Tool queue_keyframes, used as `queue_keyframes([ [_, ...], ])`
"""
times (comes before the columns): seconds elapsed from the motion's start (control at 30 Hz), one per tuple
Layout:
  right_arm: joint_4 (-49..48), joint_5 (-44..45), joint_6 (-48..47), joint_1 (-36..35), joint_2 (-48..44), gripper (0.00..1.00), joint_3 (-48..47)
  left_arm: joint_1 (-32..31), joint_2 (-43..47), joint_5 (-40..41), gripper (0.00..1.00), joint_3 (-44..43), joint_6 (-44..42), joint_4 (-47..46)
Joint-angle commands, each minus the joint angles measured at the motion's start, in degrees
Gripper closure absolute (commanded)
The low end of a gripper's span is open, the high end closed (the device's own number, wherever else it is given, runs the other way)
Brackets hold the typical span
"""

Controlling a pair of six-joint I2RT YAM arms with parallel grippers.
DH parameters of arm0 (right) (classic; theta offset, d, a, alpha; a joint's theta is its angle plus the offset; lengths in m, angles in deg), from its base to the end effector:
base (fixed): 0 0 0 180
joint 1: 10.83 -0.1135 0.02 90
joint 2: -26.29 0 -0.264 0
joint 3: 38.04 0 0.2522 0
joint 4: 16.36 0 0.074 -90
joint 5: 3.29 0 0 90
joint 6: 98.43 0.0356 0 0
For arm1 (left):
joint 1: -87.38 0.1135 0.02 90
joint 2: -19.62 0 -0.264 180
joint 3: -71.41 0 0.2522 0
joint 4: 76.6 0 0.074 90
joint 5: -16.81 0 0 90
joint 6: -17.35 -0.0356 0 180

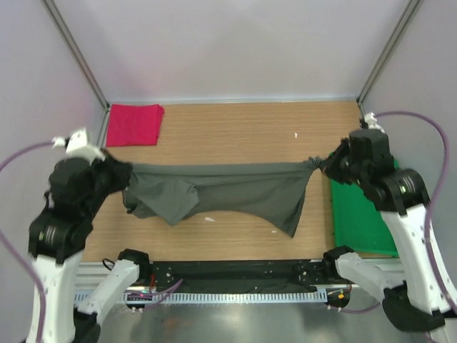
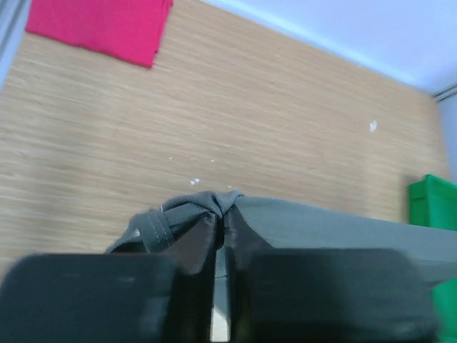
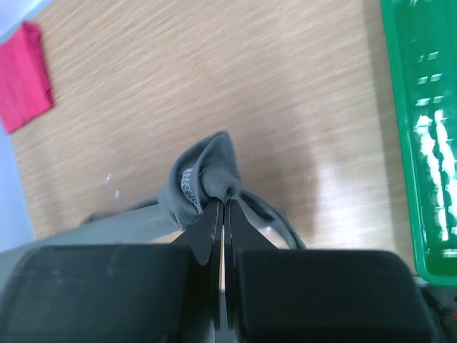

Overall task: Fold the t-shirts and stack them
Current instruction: Flatten the tshirt out

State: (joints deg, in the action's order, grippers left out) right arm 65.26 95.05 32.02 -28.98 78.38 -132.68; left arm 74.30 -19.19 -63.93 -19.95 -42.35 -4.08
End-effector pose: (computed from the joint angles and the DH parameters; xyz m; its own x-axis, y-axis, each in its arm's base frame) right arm 0.1236 0.0351 0.4235 -0.5863 0.4833 -0.6501 0.2355 0.8695 0.4341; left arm 0.0697 -0.0103 0.4419 -0.3256 -0.4356 -0.8392 -0.1022 0.8986 -0.4267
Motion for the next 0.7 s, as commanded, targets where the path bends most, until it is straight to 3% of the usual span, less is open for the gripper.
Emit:
queue_keyframes([
  [0.0,-9.74,7.48,-4.73,1.36,15.36,0.99,-3.57,0.08,-20.64,3.06,0.84,-6.92,-6.4,-2.25],
  [0.03,-10.98,7.05,-6.15,2.24,19.06,0.95,-6.37,-0.01,-25.74,2.35,0.65,-10.34,-6.57,-1.03],
  [0.07,-12.82,5.3,-7.56,4.68,26.49,0.84,-7.44,-0.01,-30.66,1.56,0.41,-18.99,-6.84,3.25],
  [0.1,-12.31,-0.46,-8.36,6.18,29.96,0.74,-8.93,-0.1,-40.46,0.86,0.36,-23.51,-7.27,6.59],
  [0.13,-9.78,-1.99,-9.15,6.9,32.86,0.62,-11.81,-0.45,-43.43,0.85,0.31,-26.52,-7.36,8.63],
  [0.17,-9.24,-3.66,-9.85,7.25,36.9,0.58,-12.36,-0.45,-45.11,0.94,0.27,-27.77,-7.8,7.87],
  [0.27,-9.14,-7.44,-12.05,7.25,36.86,0.51,-8.96,-0.45,-43.29,-0.37,0.25,-24.72,-6.49,4.89],
  [0.47,-12.22,-16.24,-13.55,7.08,27.19,0.49,11.69,-2.38,-33.45,-17.5,0.27,4.08,-0.35,-4.26],
  [0.53,-12.92,-15.12,-13.73,7.16,24.55,0.47,18.35,-5.45,-31.17,-20.32,0.25,14.69,5.16,-9.94],
  [0.67,-15.2,-8.61,-12.07,7.16,22.44,0.38,22.96,-13.18,-31.76,-21.39,0.27,21.88,11.44,-17.18],
])
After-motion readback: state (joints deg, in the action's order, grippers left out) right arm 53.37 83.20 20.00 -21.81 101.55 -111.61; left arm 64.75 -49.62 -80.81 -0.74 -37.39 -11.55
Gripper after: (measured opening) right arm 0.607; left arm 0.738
